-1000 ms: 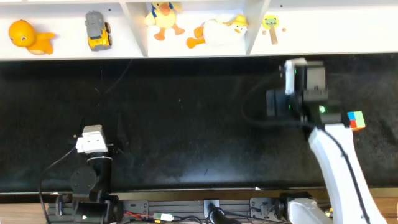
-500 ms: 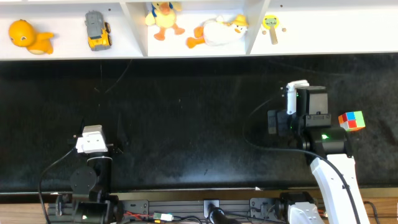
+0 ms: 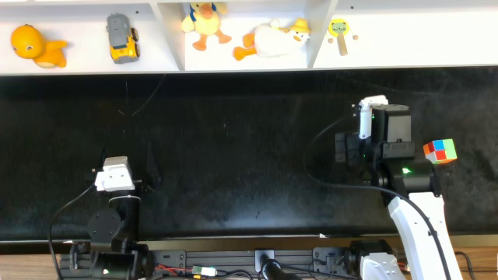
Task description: Store Toys
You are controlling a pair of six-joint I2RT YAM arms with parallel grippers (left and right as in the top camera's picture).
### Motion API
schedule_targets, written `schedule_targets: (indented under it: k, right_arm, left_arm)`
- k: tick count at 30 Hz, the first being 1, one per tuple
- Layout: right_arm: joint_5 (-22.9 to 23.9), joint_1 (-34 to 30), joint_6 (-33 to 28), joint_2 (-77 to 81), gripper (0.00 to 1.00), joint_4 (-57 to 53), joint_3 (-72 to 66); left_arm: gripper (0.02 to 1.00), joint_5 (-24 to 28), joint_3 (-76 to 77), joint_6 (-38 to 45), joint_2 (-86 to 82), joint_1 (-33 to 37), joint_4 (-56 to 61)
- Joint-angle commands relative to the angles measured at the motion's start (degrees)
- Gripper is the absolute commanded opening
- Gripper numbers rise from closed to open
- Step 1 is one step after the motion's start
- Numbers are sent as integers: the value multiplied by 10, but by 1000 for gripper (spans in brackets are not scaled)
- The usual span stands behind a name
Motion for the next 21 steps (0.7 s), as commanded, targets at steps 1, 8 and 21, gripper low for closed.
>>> schedule_targets:
  k: [1, 8, 21]
  right_arm:
    - [-6, -16, 2, -2, 996, 1, -2]
    - [5, -116, -23, -1, 996, -17, -2]
    - [-136, -374, -248, 8, 998, -76, -2]
  left_arm:
    - [998, -4, -2, 7, -5, 2, 0]
    - [998, -4, -2, 7, -5, 2, 0]
    - [998, -4, -2, 7, -5, 2, 0]
